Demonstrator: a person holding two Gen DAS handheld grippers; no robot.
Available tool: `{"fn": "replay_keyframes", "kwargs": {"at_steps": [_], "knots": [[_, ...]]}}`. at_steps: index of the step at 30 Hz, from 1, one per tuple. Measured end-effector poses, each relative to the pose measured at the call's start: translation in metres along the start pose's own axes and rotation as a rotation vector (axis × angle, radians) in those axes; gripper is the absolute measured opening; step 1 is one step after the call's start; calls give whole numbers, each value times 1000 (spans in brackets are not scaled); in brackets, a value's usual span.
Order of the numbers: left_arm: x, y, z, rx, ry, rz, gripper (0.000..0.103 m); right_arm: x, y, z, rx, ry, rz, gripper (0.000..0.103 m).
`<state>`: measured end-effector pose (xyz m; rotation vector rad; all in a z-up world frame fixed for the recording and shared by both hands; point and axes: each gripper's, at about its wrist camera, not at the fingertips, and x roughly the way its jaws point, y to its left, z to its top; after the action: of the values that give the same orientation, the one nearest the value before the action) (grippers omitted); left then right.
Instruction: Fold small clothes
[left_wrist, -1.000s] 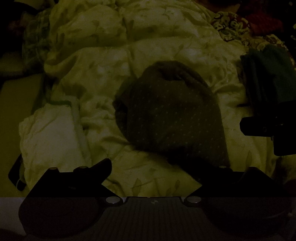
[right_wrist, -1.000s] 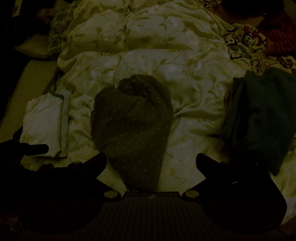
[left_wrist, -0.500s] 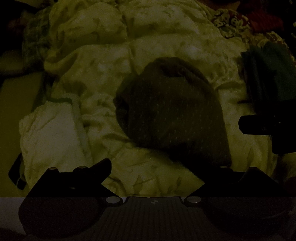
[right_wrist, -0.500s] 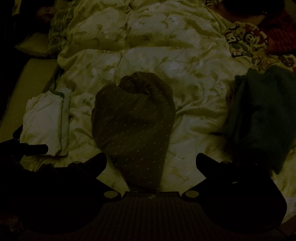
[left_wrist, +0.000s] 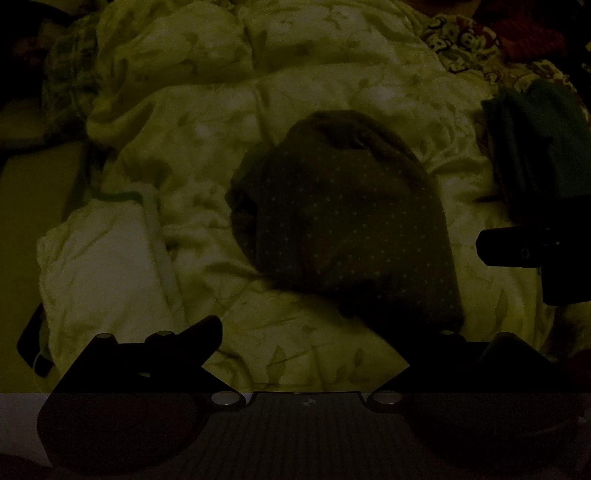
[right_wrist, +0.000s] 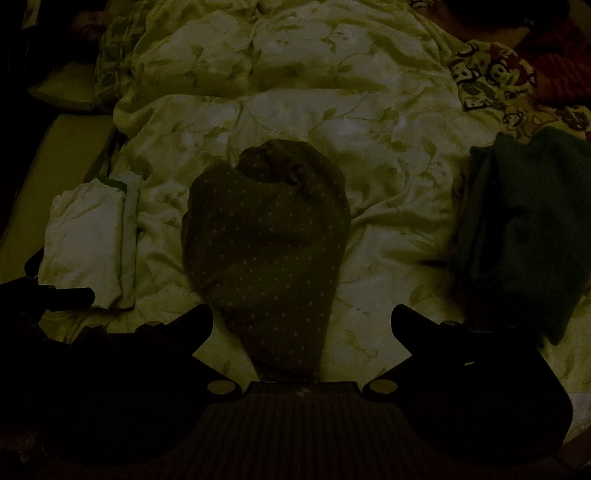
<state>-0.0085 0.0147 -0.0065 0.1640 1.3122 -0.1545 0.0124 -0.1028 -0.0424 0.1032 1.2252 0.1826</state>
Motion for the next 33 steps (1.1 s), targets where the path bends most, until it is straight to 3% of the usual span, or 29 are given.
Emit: {"fn": "replay_keyframes", "kwargs": {"at_steps": [33], "knots": [[1, -1, 2, -17, 15, 26, 103, 4, 1, 6, -35, 12, 17, 102]]}}
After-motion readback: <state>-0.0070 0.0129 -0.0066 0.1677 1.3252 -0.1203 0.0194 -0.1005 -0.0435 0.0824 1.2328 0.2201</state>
